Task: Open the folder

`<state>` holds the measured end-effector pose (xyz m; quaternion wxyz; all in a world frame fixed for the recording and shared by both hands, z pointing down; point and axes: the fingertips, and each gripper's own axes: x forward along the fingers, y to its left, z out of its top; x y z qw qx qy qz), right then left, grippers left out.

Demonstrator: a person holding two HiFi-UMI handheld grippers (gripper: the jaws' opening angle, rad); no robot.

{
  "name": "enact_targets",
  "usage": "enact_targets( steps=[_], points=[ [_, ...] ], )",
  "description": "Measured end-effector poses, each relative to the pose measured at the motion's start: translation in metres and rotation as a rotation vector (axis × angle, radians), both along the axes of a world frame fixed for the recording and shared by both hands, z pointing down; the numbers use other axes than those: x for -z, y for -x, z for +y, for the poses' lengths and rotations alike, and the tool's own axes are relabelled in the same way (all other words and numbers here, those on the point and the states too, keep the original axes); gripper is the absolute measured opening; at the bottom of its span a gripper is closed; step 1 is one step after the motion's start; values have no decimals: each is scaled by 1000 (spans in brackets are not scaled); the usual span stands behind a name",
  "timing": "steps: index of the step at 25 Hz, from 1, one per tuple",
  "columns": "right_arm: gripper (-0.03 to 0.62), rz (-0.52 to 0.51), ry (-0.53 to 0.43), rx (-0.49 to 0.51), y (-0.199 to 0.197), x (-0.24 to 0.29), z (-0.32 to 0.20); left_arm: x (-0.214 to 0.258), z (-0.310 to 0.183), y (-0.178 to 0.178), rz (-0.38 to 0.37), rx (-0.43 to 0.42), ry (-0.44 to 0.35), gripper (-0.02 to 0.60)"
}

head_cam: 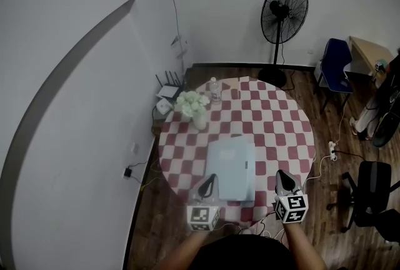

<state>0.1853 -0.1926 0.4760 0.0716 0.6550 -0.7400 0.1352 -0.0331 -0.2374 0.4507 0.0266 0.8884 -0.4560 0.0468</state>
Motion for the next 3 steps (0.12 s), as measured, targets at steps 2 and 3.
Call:
enact_targets(
  steps=[2, 3],
  points=[
    [2, -1, 4, 0, 1, -1, -1, -1, -2, 1, -3, -3, 0, 5],
    [2, -1, 6, 1, 2, -2, -2, -1, -3, 1, -5, -4, 1, 5]
  ],
)
